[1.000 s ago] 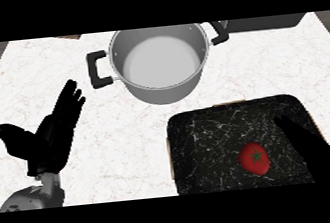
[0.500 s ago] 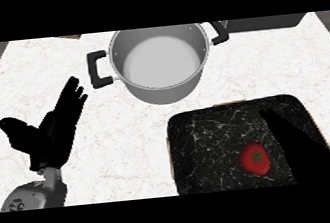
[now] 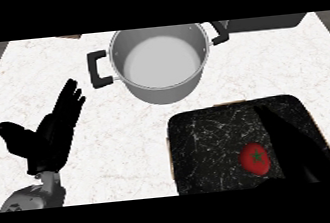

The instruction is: Pick the tomato from the tray and place it in the pot

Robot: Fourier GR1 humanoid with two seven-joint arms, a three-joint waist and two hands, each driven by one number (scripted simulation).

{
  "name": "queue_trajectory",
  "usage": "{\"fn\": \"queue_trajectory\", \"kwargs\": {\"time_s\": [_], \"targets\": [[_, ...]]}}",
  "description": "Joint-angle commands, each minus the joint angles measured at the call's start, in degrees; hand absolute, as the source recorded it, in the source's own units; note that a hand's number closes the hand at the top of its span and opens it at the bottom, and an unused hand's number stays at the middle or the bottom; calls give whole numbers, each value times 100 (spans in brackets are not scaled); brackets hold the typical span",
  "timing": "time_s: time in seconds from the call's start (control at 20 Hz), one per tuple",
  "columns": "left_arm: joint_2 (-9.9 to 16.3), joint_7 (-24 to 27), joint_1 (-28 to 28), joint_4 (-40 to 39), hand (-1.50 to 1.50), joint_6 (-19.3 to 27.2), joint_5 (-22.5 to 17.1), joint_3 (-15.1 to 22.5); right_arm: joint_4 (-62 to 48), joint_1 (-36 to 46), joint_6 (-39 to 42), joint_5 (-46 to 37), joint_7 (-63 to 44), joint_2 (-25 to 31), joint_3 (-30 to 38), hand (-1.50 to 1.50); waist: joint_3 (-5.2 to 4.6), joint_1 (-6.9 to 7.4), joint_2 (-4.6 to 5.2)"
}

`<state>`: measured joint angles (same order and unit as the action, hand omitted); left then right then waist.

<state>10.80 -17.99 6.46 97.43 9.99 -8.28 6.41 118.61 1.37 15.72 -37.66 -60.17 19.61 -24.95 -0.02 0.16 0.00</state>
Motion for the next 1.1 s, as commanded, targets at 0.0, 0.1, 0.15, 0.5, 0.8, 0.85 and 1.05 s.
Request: {"fn": "queue_trajectory", "kwargs": {"time_s": [0.0, 0.1, 0.15, 0.5, 0.8, 0.85, 1.05], "targets": [[76, -120, 302, -190, 0, -135, -136, -299, -448, 246, 400, -85, -389, -178, 13, -150, 0, -9, 5], [-54, -25, -71, 54, 0, -49, 40, -86, -369, 209, 599, -139, -491, -192, -34, -150, 0, 1, -1], [1, -214, 23, 148, 0, -117, -98, -144, -367, 65, 625, -225, -572, -194, -218, -150, -1, -2, -4], [-171, 59, 191, -272, 0, -104, 99, -167, -1091, 52, 601, -486, -349, -460, -182, -150, 0, -19, 3], [-139, 112, 156, -293, 0, -301, 108, -278, -1522, 329, 944, -320, -60, -568, 314, -150, 1, -6, 4], [-203, -203, 435, -320, 0, -144, 168, -321, -1253, -196, 555, -636, 78, -554, 116, -150, 2, -35, -2], [-282, 310, 170, -582, 0, -406, 150, -359, -1696, 107, 282, -552, 1361, -548, 395, 150, 2, -17, 3]]}}
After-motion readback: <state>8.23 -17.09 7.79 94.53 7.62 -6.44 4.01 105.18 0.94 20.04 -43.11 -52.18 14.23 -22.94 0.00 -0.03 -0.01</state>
